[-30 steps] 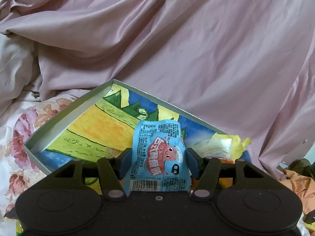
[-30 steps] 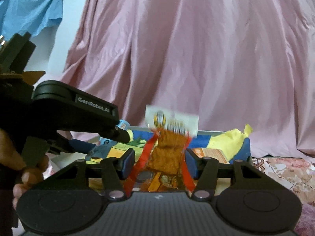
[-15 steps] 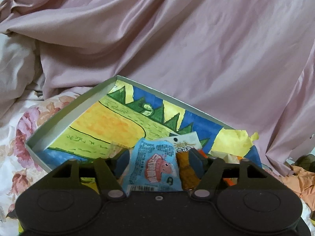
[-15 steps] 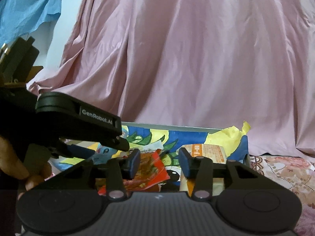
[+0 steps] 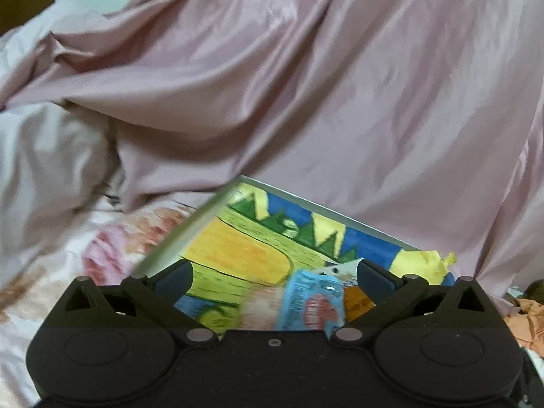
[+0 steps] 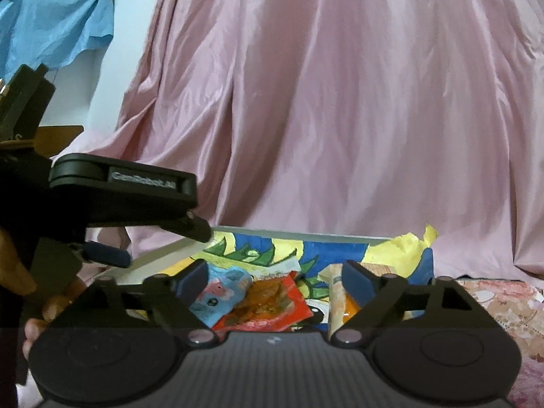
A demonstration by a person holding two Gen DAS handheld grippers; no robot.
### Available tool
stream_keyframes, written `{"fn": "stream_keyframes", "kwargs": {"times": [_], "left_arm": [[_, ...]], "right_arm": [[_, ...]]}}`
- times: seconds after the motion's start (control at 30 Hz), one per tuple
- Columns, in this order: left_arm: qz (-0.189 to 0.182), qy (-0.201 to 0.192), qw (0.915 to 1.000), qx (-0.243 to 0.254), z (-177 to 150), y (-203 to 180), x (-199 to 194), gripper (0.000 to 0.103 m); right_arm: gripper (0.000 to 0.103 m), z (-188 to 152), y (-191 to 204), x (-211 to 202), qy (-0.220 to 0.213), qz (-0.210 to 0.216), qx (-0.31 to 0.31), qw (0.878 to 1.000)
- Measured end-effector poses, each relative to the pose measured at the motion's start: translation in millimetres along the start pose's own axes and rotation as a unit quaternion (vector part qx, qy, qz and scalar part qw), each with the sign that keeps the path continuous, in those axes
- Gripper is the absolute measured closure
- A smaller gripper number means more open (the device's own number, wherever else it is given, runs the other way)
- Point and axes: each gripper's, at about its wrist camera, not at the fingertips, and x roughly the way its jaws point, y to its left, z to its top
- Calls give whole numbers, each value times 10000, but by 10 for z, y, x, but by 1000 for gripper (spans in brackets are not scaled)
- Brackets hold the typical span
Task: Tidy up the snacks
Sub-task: 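Open left tool dropping blue packet into tray while right releases orange-red packet there, then withdraw both tools from the tray back toward the remaining snacks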
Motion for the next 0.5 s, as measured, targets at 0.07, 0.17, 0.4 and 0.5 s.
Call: {"fn": "stream_keyframes", "kwargs": {"times": [0.07,0.17,0.4,0.5], "left_arm": [[89,-91,9999,33,15,67,-107,1],[223,-199,9995,74,22,175,-264,1],[468,-290,9984,156,-26,463,-620,1],[540,-291,9980,172,-71,584,-766,1]], "right_arm": [[1,7,47,-53,-110,-3,-55,9999],[0,17,124,-136,-247,22,-158,9996],[0,31,320,-399,-469,86,-450,9978],[0,49,396,-527,-515,164,-529,9971]]}}
